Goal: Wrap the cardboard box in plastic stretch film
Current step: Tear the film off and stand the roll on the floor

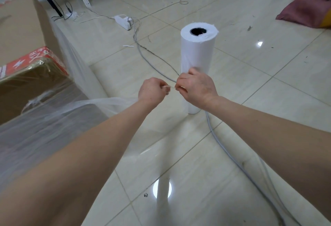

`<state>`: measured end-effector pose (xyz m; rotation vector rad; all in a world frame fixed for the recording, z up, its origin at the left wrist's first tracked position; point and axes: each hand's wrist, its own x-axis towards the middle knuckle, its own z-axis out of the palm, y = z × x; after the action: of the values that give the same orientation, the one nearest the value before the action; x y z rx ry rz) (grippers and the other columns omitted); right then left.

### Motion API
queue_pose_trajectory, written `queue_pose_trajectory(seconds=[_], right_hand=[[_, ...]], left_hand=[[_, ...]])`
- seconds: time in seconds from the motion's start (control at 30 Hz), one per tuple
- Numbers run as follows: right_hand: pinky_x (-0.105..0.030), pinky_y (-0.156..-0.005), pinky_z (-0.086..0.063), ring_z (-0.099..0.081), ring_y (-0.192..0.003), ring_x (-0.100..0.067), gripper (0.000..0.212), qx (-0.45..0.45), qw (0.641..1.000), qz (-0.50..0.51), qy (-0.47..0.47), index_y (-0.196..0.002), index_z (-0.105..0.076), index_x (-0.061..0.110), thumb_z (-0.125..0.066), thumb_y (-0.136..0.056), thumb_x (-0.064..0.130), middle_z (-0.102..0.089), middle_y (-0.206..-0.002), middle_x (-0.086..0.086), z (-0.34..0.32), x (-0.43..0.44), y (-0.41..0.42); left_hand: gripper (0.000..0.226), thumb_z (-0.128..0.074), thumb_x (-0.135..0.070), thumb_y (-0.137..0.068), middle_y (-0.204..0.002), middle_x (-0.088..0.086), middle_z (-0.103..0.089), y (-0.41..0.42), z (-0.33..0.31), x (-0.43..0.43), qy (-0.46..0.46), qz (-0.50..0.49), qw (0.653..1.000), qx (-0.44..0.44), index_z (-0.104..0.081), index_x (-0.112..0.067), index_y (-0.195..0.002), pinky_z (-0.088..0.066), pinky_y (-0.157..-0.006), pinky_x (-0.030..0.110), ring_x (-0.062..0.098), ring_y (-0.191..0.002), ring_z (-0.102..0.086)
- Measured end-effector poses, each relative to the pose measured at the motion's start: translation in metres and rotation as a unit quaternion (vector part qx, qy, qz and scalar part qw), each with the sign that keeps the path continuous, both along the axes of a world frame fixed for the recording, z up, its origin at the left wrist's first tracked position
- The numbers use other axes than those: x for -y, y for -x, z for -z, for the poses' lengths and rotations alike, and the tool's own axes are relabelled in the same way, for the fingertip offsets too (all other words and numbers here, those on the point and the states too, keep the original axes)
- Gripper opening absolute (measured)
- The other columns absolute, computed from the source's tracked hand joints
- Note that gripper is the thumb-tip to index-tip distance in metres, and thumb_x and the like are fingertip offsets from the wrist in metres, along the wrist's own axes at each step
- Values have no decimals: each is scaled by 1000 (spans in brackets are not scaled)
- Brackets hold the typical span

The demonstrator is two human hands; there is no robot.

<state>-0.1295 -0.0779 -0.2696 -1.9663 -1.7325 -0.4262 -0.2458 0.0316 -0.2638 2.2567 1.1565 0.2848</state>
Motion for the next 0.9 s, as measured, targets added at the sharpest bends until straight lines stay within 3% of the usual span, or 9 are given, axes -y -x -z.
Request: queue_pose_trajectory(seconds=[0.2,0.3,0.37,0.5,0.6,0.67,0.73,0.8,0.9], right_hand=[[-26,-56,-25,-54,-78,-27,14,-15,999,2,35,-77,-71,18,-61,-85,12,-69,-84,8,-3,3,0],[-29,-62,-30,-53,-98,-22,23,-33,994,48,95,-101,-69,21,-46,-98,24,-66,-104,7,-4,3,-5],[-30,-64,-35,-54,-102,-21,24,-50,991,62,103,-107,-65,22,-42,-100,27,-63,-109,5,-4,1,-5],[-31,-68,-39,-58,-100,-21,23,-82,987,78,117,-115,-60,23,-42,-100,28,-61,-112,4,-2,-1,-3],[-32,-71,-41,-59,-99,-22,25,-87,983,75,143,-119,-57,24,-44,-99,26,-58,-116,5,-1,2,-2],[-32,-72,-43,-58,-99,-22,31,-99,980,68,161,-126,-53,23,-48,-96,22,-52,-121,4,-1,5,-2],[-30,-70,-41,-57,-99,-20,38,-97,975,54,192,-131,-52,24,-52,-93,22,-46,-124,2,-2,8,-2],[-28,-70,-37,-54,-98,-17,33,-83,972,46,213,-128,-56,24,-53,-95,28,-45,-121,2,-2,11,-3],[-30,-70,-40,-53,-95,-18,24,-90,976,64,186,-111,-67,21,-51,-97,32,-48,-113,1,-2,12,-5]], left_hand=[[22,-54,-19,-84,-79,5,-73,9,3,-21,32,-91,995,9,-73,-15,-75,-58,-78,36,26,-80,-69],[20,-52,-14,-87,-80,2,-72,15,3,-16,70,3,997,37,-72,-12,-83,-58,-75,31,20,-77,-68],[21,-52,-15,-87,-89,-3,-72,13,-4,-5,78,70,993,51,-69,-16,-100,-53,-78,28,13,-83,-66],[43,-63,-35,-78,-102,-17,-64,7,-7,5,23,150,988,-23,-59,-30,-121,-50,-81,27,6,-94,-59],[31,-67,-35,-82,-89,-13,-64,8,-1,5,-10,165,982,-88,-67,-23,-110,-52,-79,32,7,-80,-57],[17,-63,-27,-87,-76,-9,-68,9,-1,2,41,157,986,-39,-73,-15,-94,-53,-74,33,7,-69,-58],[17,-61,-21,-90,-73,-6,-68,11,-2,0,87,154,984,0,-74,-10,-91,-50,-65,24,10,-72,-59],[17,-59,-18,-92,-72,-6,-68,15,-4,0,104,165,981,1,-74,-10,-91,-46,-63,16,7,-71,-59],[16,-58,-24,-90,-78,-10,-68,15,-3,0,78,157,984,-21,-73,-20,-89,-49,-71,23,4,-74,-60]])
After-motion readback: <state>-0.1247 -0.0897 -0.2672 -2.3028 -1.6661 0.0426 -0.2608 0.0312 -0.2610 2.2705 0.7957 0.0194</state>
